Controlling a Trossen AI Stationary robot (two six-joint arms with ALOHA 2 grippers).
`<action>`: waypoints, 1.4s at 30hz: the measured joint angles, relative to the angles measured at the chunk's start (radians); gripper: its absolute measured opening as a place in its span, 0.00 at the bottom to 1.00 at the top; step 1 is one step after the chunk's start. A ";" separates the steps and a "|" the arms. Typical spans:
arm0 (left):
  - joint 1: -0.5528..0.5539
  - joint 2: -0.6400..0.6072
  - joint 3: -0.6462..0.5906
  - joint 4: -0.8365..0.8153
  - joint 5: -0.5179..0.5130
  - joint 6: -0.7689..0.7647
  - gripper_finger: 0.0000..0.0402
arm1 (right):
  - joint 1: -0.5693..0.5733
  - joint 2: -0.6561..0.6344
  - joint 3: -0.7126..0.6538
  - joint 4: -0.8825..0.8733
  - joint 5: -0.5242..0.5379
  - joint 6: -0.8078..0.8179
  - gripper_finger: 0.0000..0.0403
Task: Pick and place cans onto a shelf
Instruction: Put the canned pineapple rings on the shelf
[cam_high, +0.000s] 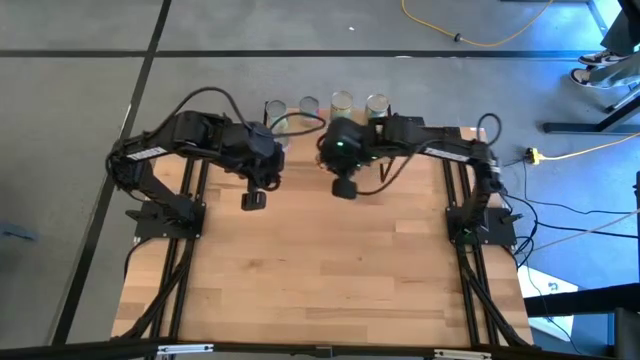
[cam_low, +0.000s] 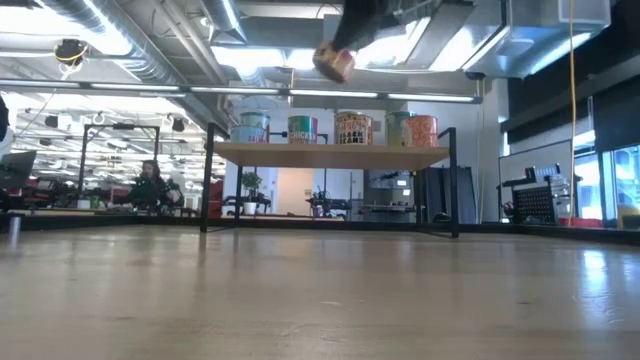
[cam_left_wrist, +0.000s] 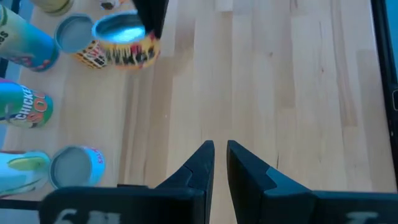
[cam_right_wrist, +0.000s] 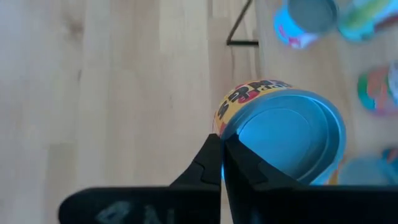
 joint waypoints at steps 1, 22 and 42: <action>0.000 0.001 0.000 -0.007 0.000 0.000 0.09 | -0.004 0.025 0.025 -0.003 -0.001 -0.035 0.01; 0.003 0.001 0.000 -0.078 0.000 -0.035 0.08 | -0.177 0.320 0.200 0.049 0.009 -0.449 0.01; 0.003 0.001 0.000 -0.102 -0.003 -0.033 0.08 | -0.204 0.342 0.198 0.058 -0.018 -0.475 0.18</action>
